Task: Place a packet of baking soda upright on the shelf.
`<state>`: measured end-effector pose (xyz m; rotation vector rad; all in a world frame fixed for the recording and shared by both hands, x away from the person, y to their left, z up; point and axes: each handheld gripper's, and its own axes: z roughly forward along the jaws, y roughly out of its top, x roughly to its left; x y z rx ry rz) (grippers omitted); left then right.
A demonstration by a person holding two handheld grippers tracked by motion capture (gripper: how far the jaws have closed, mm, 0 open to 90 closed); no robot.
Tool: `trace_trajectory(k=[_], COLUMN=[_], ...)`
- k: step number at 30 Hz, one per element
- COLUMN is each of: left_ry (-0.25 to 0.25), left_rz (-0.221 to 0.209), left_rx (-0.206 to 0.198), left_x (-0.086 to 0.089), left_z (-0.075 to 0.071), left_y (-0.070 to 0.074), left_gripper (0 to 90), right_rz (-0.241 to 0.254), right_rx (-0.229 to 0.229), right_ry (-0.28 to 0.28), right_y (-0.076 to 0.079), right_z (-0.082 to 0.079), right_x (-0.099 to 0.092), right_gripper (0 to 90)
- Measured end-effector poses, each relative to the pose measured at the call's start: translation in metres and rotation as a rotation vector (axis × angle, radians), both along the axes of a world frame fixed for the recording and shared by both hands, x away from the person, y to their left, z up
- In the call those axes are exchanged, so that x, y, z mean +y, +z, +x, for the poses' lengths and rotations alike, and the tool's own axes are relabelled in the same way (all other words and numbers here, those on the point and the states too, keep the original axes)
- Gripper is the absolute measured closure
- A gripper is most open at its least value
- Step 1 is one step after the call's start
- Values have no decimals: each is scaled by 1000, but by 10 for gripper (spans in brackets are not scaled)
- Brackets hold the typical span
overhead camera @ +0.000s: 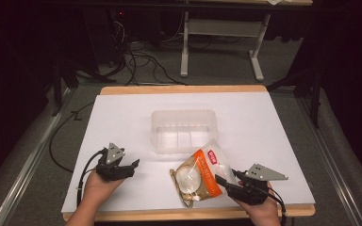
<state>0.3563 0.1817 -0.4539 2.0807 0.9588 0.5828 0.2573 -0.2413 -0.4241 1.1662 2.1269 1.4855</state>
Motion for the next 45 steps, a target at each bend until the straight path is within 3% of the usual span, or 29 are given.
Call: trace_trajectory(k=[4,9,14,16,17,18,20,23,24,32,40,45], left_ry=[-4,-7,-9,-11,-12,-13,-14,-16,-17,-21,-26,-27], left_rz=[10,16,19,20,24,27,27,29,31,38,45,42], left_rx=[-1,-1,-1,-2,-1,-2,-1,1,2,0,-1,-1], left_x=[-1,-2,-2,-2,-2,-3,-3,-4,-4,-6,-6,-6], left_z=[0,-1,-1,-1,-1,0,0,0,0,-1,-1,-1], left_y=[0,0,-1,-1,-1,-1,-2,-2,-3,-3,-3,-3], left_gripper=[286,286,286,286,286,286,286,286,286,286,286,286], right_rz=[-8,-32,-60,-85,-100,-100,-111,-91,-70,-92,-61,-45], right_rx=[-1,-5,-70,-118,-179,-179,-229,-246,-256,-228,-179,-170], right_ry=[7,-28,-54,-82,-125,-125,-159,-157,-137,-126,-170,-172], right_y=[1,4,14,19,25,25,30,31,29,17,8,5], right_z=[-1,0,-2,-2,-4,-4,-5,-7,-8,-6,4,6], right_x=[3,8,16,18,18,18,17,17,17,21,9,5], right_gripper=[651,900,900,900,900,900,900,898,845,730,720,716])
